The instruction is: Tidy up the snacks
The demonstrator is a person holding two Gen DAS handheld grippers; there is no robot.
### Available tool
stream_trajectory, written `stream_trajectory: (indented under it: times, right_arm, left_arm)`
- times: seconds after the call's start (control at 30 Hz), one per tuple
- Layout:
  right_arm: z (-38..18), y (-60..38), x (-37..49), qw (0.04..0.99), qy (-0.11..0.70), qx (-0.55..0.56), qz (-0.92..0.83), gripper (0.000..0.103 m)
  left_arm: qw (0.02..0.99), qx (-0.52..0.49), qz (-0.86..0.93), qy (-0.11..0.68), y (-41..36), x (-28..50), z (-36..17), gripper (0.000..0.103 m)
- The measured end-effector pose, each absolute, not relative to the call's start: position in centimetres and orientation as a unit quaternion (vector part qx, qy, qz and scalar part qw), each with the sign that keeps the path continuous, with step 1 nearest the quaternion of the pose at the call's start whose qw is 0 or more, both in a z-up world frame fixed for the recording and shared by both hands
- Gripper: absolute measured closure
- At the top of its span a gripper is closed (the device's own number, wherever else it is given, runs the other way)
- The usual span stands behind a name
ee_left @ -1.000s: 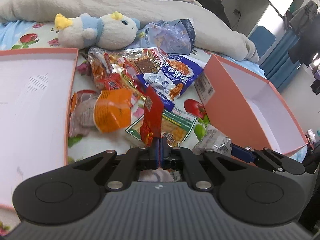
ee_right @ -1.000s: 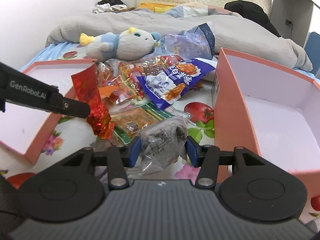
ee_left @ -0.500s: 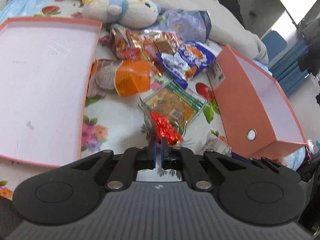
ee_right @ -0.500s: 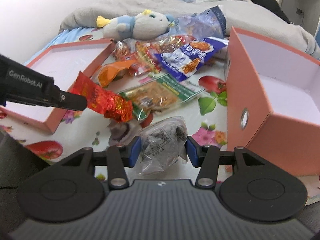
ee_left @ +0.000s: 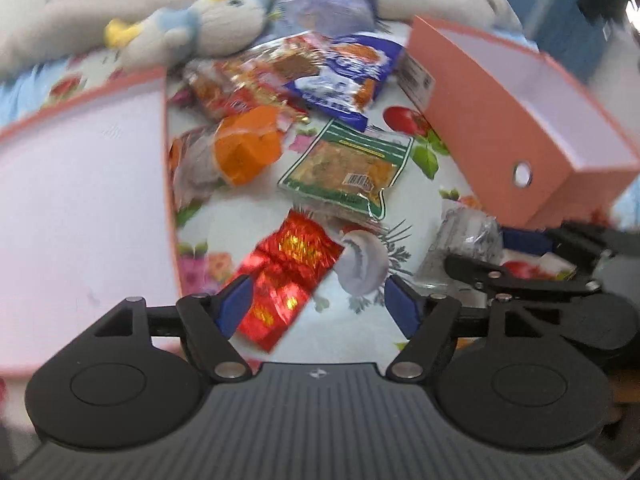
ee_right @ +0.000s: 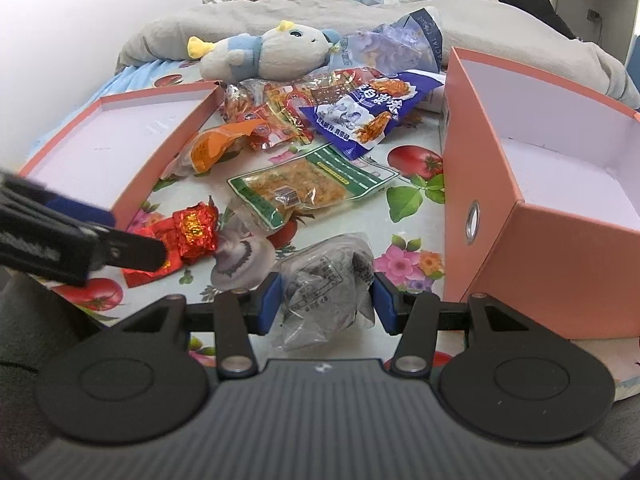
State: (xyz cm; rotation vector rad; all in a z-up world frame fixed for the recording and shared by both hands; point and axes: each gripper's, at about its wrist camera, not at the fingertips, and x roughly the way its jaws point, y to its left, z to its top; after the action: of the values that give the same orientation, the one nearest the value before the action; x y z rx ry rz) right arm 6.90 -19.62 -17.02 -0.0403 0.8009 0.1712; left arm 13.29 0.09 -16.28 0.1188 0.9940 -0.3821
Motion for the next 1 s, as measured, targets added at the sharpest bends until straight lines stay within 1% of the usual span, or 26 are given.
stream_trajectory:
  times: [0.03, 0.27, 0.33, 0.57, 0.7, 0.77, 0.8, 0.87, 1.0]
  right_arm:
    - [-17.1, -19.7, 6.9, 0.917, 0.391, -0.019, 0.084, 0.051]
    - [-17.7, -20.1, 7.2, 0.913, 0.398, -0.004, 0.085, 0.051]
    - [-17.8, -20.1, 7.2, 0.914, 0.398, -0.003, 0.084, 0.051]
    - [-18.3, -20.7, 7.7, 0.913, 0.401, 0.004, 0.081, 0.051]
    - [-18.3, -21.0, 7.7, 0.913, 0.4, 0.009, 0.081, 0.051]
    - [-18.3, -21.1, 7.7, 0.913, 0.4, 0.012, 0.083, 0.051]
    - [-18.3, -21.1, 7.6, 0.913, 0.4, 0.012, 0.083, 0.051]
    - [-18.3, -21.2, 7.6, 0.913, 0.399, 0.013, 0.084, 0.051]
    - [-18.2, -21.2, 7.7, 0.913, 0.398, 0.016, 0.085, 0.051]
  left_arm:
    - [0.858, 0.074, -0.186, 0.473, -0.4, 13.7, -16.5, 0.023]
    - [0.839, 0.16, -0.207, 0.477, -3.0, 16.0, -18.6, 0.022]
    - [0.835, 0.174, -0.207, 0.479, -3.4, 16.6, -19.1, 0.02]
    - [0.818, 0.225, -0.221, 0.481, -4.5, 17.8, -20.6, 0.02]
    - [0.813, 0.215, -0.232, 0.488, -4.2, 18.2, -21.4, 0.021]
    - [0.814, 0.191, -0.234, 0.496, -3.8, 18.7, -21.4, 0.027]
    - [0.815, 0.178, -0.235, 0.499, -3.6, 18.8, -21.4, 0.035]
    - [0.817, 0.162, -0.229, 0.504, -3.4, 19.0, -21.3, 0.036]
    - [0.82, 0.164, -0.222, 0.502, -3.5, 18.7, -21.1, 0.038]
